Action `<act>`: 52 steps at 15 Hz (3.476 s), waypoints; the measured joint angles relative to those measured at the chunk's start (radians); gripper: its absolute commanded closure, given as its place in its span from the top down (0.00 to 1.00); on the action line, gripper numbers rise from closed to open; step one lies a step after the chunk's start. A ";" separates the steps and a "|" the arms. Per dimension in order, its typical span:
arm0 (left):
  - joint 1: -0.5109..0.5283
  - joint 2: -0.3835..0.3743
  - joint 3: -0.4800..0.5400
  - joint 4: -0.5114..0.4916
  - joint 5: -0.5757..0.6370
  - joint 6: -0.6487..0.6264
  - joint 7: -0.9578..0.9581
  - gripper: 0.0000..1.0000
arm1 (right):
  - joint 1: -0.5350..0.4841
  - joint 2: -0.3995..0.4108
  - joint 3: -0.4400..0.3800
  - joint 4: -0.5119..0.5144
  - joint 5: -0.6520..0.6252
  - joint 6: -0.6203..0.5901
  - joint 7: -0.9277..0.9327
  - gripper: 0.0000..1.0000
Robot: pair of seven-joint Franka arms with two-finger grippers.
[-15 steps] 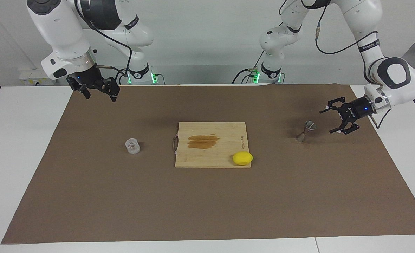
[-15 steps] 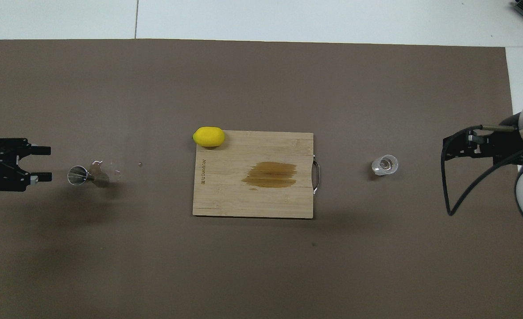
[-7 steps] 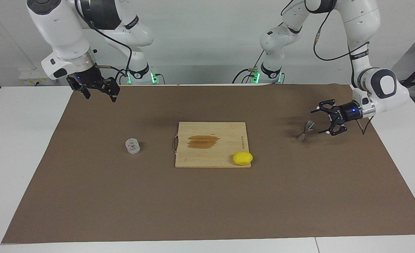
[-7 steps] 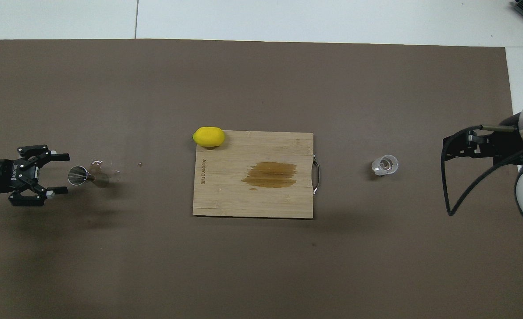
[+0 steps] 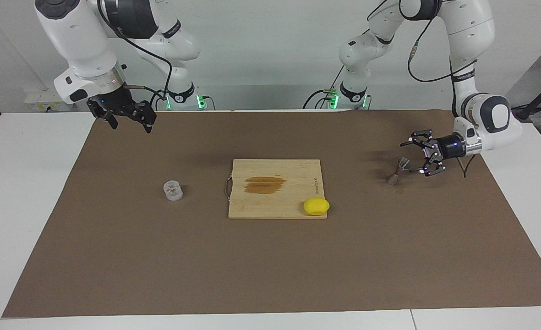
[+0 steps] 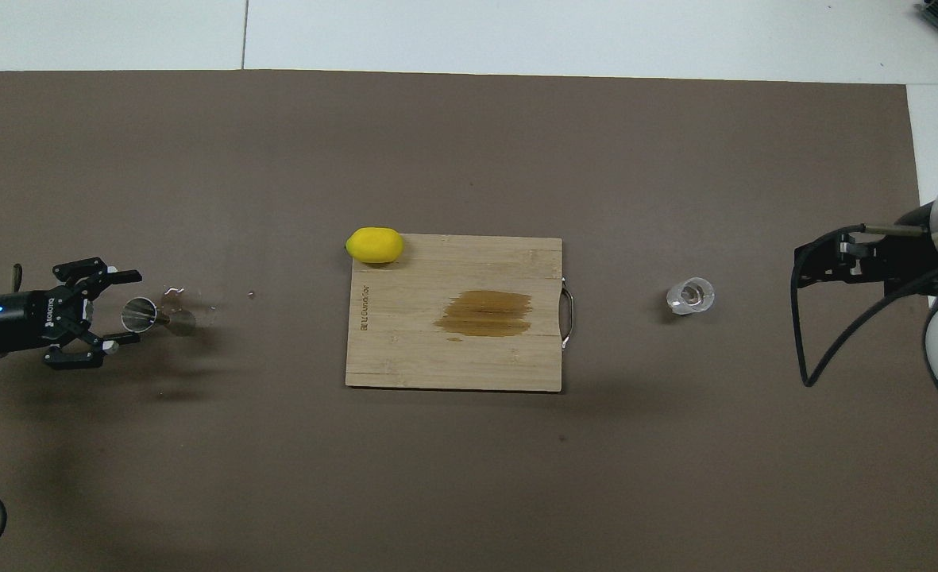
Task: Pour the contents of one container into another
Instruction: 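Open the left gripper and position it around the metal cup, then close the left gripper on the metal cup, then carry the metal cup with the left gripper onto the cutting board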
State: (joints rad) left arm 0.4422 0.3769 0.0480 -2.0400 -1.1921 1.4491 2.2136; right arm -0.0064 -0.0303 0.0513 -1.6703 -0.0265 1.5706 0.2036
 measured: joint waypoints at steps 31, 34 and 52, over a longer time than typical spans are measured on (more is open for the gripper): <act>0.026 0.027 0.002 -0.037 -0.010 -0.034 0.270 0.65 | -0.013 0.000 -0.004 0.000 0.000 0.000 0.000 1.00; 0.027 0.027 0.004 -0.037 -0.010 -0.032 0.272 0.52 | -0.013 0.000 -0.004 0.000 0.000 0.000 0.000 1.00; -0.155 0.025 -0.027 0.006 -0.092 -0.052 0.190 0.24 | -0.013 0.000 -0.004 0.000 0.000 0.000 0.000 1.00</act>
State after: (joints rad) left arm 0.2872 0.4017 0.0209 -2.0340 -1.2845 1.3970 2.4037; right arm -0.0190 -0.0303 0.0469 -1.6705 -0.0265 1.5706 0.2037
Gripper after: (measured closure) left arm 0.480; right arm 0.000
